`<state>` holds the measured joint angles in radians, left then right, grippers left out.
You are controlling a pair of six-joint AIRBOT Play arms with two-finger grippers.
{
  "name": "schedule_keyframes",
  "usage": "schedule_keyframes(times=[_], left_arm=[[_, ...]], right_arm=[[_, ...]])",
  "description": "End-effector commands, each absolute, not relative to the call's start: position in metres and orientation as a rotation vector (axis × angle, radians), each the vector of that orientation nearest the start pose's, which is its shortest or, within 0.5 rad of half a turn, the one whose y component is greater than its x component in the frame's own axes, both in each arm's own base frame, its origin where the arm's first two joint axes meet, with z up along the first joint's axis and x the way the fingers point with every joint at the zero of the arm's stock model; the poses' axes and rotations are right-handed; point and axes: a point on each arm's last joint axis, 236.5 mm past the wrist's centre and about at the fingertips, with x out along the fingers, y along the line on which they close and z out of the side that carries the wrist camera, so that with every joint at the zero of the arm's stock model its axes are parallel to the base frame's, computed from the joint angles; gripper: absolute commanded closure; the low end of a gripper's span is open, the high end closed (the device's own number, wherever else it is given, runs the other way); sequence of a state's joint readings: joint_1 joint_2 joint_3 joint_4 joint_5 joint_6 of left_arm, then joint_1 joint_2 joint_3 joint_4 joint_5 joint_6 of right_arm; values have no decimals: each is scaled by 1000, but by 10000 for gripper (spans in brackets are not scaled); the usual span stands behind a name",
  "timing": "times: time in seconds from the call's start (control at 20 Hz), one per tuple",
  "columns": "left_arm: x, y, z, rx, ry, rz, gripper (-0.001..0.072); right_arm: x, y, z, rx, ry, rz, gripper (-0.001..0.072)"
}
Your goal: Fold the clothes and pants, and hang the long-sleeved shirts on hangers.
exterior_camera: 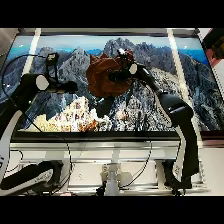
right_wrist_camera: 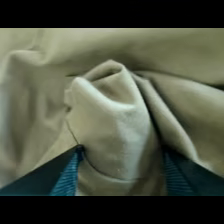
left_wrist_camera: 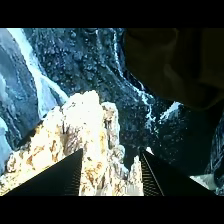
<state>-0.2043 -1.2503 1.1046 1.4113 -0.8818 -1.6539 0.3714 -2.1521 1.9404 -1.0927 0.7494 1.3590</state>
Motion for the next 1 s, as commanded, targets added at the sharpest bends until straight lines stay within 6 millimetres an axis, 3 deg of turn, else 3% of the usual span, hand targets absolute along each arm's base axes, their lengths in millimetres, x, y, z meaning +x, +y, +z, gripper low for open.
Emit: schedule_keyframes(times=[0.0, 0.05, 0.1, 0.15, 0.3, 0.4, 0.45, 0.55, 0.75, 0.95], left_arm=[[423, -133, 17, -154, 1032, -229, 278], [427, -138, 13, -151, 1024, -236, 279], [430, -145, 7, -146, 1020, -244, 278], [433, -152, 0, -140, 1017, -254, 278], [444, -175, -18, -124, 991, -284, 279], [453, -187, -27, -121, 958, -297, 278], [457, -192, -31, -137, 947, -293, 275], [463, -195, -39, -210, 942, -256, 89], [472, -196, -53, -274, 937, -216, 73], [483, -202, -75, -355, 924, -196, 79]], right_arm=[[584, 302, -92, 115, 938, 543, 278], [588, 302, -89, 117, 921, 539, 364], [589, 302, -86, 113, 913, 540, 495], [590, 301, -82, 107, 910, 540, 678], [588, 288, -66, 28, 924, 547, 699], [588, 267, -46, -33, 930, 530, 700], [589, 254, -30, -53, 922, 515, 700], [587, 227, 6, -64, 912, 490, 701], [563, 177, 77, -54, 922, 455, 701], [545, 148, 158, -51, 813, 426, 700]])
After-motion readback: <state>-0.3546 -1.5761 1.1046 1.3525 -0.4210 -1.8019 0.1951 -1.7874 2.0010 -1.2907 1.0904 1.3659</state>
